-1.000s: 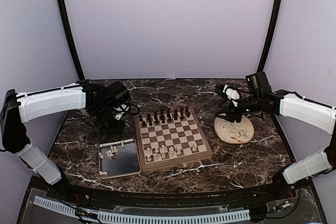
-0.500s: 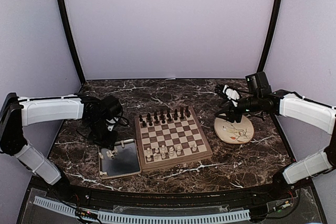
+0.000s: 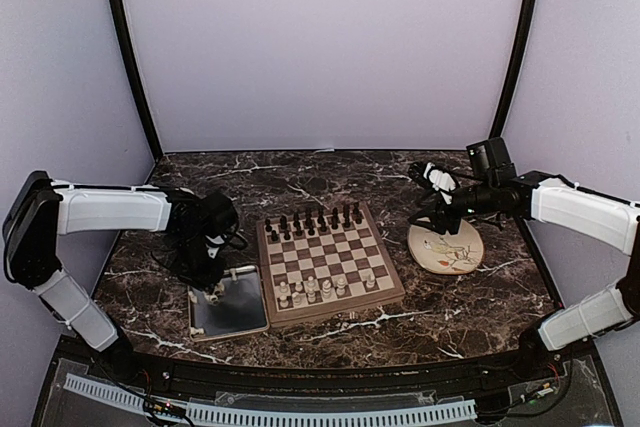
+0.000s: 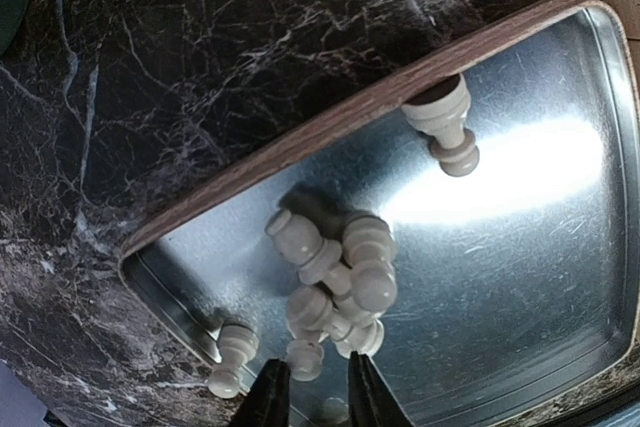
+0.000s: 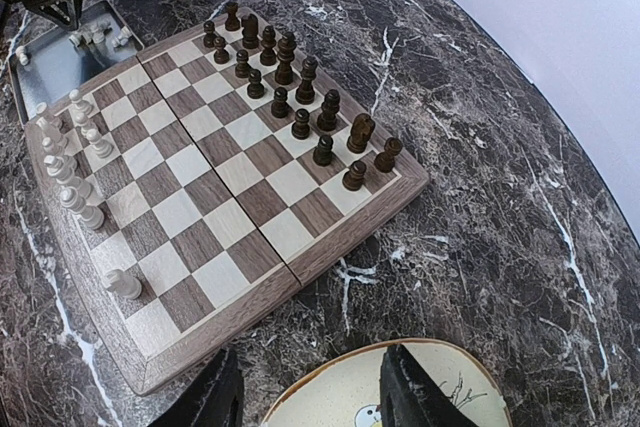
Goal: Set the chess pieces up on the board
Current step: Pick up the pawn from the storage box.
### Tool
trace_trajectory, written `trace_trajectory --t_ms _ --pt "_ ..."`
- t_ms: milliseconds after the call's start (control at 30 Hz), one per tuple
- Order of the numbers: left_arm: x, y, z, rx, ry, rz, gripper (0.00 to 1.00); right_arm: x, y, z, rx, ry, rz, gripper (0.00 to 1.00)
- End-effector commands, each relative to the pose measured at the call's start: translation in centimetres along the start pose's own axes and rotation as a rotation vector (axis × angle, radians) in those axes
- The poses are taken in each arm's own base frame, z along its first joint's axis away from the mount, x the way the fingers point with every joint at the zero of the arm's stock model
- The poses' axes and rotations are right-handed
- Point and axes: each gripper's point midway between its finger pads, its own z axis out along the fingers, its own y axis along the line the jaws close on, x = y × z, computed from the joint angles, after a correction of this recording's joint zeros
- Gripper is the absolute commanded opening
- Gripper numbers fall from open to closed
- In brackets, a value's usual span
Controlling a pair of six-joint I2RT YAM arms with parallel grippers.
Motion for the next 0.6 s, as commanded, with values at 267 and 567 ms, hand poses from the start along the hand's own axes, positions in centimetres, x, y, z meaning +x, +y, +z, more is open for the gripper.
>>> trace_trajectory --t_ms 267,567 --pt "0.6 0.1 1.2 -0.017 0.048 -0.003 0.18 -0.4 -0.2 0.0 0.007 -0.018 -0.015 0.47" --pt "0.6 -1.9 -0.5 0.087 0.054 0.077 0.07 -0.3 -0.2 0.0 0.005 -0.015 -0.013 0.47"
